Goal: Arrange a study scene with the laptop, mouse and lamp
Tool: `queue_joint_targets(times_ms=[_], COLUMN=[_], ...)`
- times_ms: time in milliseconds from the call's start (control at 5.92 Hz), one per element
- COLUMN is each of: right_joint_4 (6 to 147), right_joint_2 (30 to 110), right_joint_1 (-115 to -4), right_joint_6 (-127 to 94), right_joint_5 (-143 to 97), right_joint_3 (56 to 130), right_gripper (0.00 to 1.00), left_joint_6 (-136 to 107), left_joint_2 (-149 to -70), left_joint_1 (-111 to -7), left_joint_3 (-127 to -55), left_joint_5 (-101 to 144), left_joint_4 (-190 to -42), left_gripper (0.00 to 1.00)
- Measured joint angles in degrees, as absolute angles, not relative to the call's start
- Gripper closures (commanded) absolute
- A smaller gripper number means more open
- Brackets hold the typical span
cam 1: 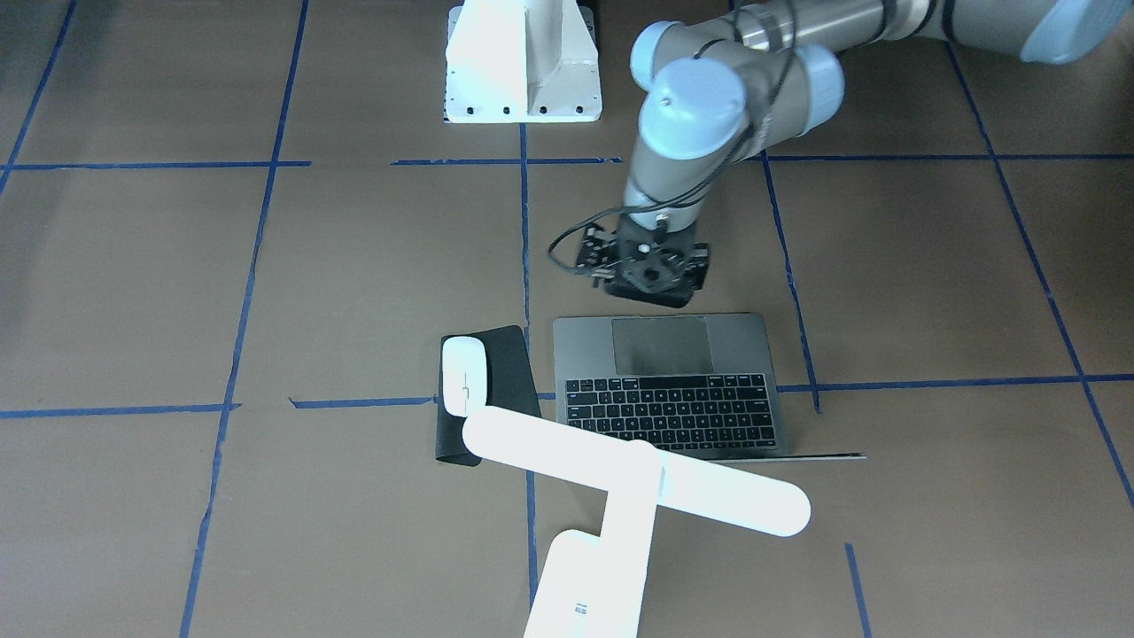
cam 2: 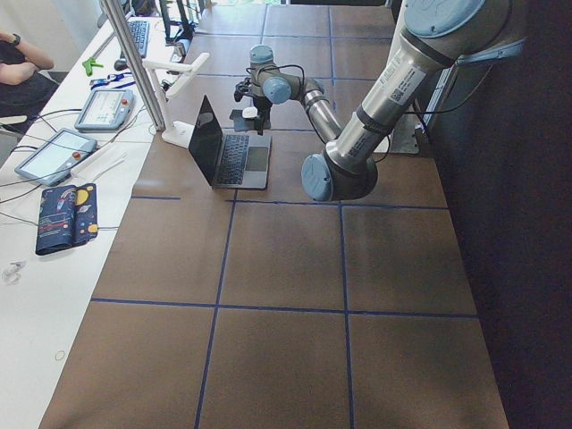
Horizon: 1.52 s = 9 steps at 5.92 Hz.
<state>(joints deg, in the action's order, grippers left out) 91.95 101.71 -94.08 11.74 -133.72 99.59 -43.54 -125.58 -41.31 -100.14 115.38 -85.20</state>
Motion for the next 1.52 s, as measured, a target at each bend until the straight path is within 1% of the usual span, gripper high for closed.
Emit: queue_joint_targets(times_ms=[169, 338, 507, 676, 845, 1014, 1182, 1351, 1520], right_joint_4=[91.9, 91.9, 91.8, 91.8, 91.8, 91.8, 91.8, 91.8, 91.8], right_joint_2=[101.7, 101.7, 101.7, 101.7, 101.7, 101.7, 101.8, 101.8, 101.8], right_joint_1=[-93.3, -93.0, -92.8, -92.6, -92.5, -92.4, -92.3, -92.2, -92.2], right_joint_6=[10.5, 10.1, 10.0, 9.9, 10.0, 10.0, 10.0, 10.0, 10.0], right_joint_5=[-133.8, -134.0, -134.0, -134.0, -134.0, -134.0, -134.0, -134.0, -134.0], right_joint_3=[100.2, 100.4, 100.4, 100.4, 100.5, 100.5, 100.5, 100.5, 100.4], right_gripper=[0.0, 0.0, 0.0, 0.0, 0.0, 0.0, 0.0, 0.0, 0.0], left_joint_6=[-34.9, -23.7, -11.7, -1.0, 4.8, 6.5, 7.0, 7.3, 7.3], left_joint_2=[-119.1, -112.3, -105.7, -98.8, -92.0, -86.6, -82.5, -80.3, -79.7], left_joint_1=[-44.7, -50.6, -58.3, -66.9, -74.8, -80.6, -84.1, -86.3, -87.9], left_joint_3=[-106.9, -111.1, -112.4, -112.6, -112.4, -111.3, -108.9, -106.5, -105.1], left_joint_5=[116.0, 119.4, 125.0, 130.3, 133.6, 134.8, 135.1, 135.2, 135.2], left_joint_4=[-81.6, -79.0, -78.0, -77.8, -77.8, -78.0, -78.1, -78.4, -78.6], left_gripper=[0.0, 0.0, 0.0, 0.0, 0.0, 0.0, 0.0, 0.0, 0.0])
